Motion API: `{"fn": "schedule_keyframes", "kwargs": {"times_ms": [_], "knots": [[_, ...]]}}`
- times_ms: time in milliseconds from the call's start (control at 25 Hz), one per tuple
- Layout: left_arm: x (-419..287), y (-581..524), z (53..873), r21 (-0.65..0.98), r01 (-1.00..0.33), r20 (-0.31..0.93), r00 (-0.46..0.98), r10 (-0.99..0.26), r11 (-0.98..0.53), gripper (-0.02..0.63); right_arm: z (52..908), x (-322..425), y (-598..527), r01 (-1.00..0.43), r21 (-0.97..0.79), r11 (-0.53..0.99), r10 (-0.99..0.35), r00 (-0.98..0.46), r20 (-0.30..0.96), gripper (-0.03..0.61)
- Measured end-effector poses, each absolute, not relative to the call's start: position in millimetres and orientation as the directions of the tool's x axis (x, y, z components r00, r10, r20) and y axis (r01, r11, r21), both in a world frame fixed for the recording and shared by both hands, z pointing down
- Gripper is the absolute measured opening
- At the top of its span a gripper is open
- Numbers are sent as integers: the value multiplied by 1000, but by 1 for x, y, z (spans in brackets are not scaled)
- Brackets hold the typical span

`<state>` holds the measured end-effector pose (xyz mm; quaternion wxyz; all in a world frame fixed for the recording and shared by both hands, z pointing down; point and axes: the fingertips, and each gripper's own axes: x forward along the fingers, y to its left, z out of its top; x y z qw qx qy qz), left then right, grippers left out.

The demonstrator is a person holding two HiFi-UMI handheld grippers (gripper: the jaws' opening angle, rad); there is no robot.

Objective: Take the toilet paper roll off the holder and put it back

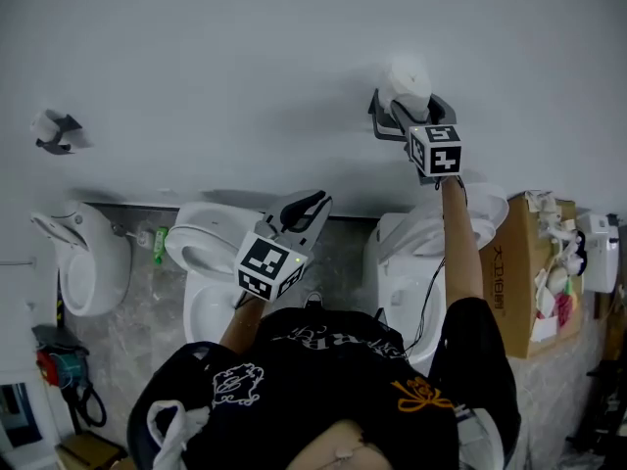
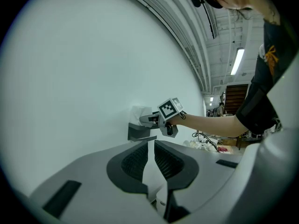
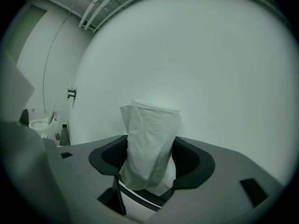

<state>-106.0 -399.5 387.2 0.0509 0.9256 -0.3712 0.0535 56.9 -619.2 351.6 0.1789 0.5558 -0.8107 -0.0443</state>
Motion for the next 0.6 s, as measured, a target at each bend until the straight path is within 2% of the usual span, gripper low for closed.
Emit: {"fn": "schedule_keyframes", "kwargs": {"times_ms": [600], "knots": [[-83, -384, 383, 56, -723, 149, 688, -710, -689, 49, 311, 70, -582, -878, 291, 380, -925, -357, 128, 284]]}}
